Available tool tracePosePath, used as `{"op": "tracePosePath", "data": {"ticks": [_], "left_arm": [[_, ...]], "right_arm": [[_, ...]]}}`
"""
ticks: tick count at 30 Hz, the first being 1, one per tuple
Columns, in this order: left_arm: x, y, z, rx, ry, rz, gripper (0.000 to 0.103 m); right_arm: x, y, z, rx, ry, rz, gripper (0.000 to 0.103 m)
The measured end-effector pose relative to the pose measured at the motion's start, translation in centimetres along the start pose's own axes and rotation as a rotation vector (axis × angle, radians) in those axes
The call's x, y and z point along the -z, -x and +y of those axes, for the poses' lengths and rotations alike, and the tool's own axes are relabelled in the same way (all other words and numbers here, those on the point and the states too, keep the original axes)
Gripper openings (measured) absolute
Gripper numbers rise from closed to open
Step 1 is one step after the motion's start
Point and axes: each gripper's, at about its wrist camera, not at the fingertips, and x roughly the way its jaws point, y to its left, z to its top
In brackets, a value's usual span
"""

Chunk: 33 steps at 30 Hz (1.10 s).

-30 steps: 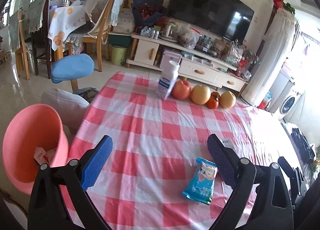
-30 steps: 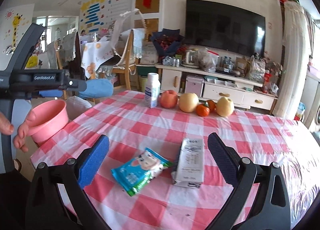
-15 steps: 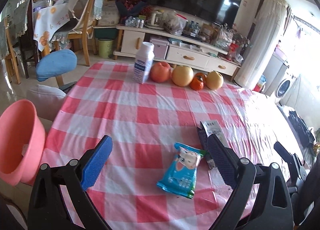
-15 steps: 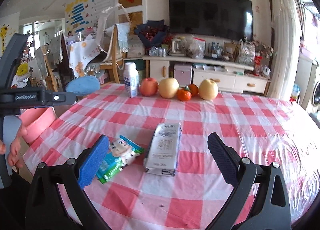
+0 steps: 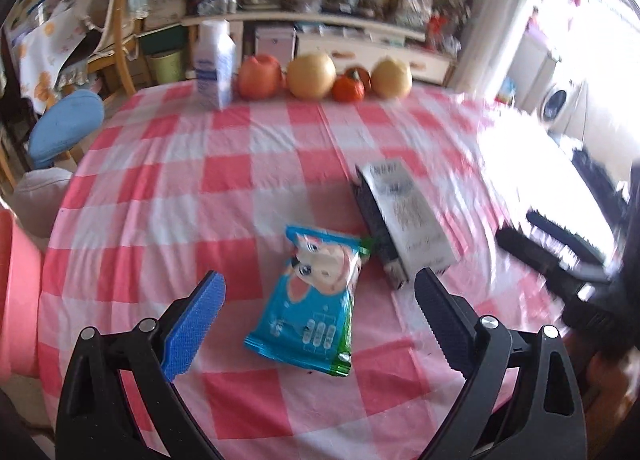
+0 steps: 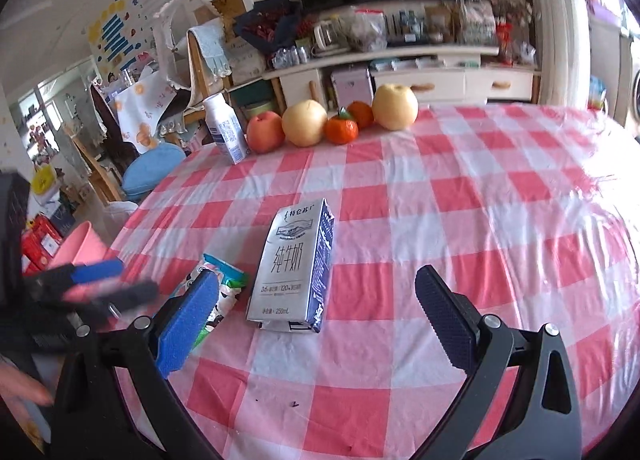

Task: Collect trash
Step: 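Grasp the blue cartoon snack bag with the left tool while the right tool grasps the white milk carton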

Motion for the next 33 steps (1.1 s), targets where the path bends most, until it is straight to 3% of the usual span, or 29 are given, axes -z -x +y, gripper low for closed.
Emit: {"op": "tracePosePath", "data": {"ticks": [10,21,25,33], "left_arm": [[0.5,-3.8,0.3,-0.034,-0.027,0.086,0.095],[0.7,-6.6,-0.3,-0.034,-0.084,0.14,0.095],[0.7,-7.0,-0.1,-0.033,-0.087,0.147,0.079],[0.6,-7.1,-0.1,-0.041,-0.105,0.144,0.074]], "right_arm": [[-1.3,-4.3,-1.3,-0.152,-0.132,0.117,0.099],[-1.6,-6.5,1.2,-0.092,-0.015,0.155,0.099],[-1.6,-7.3,1.7,-0.083,0.009,0.166,0.099],[-1.5,-8.8,2.5,-0.056,0.044,0.192,0.097]]}}
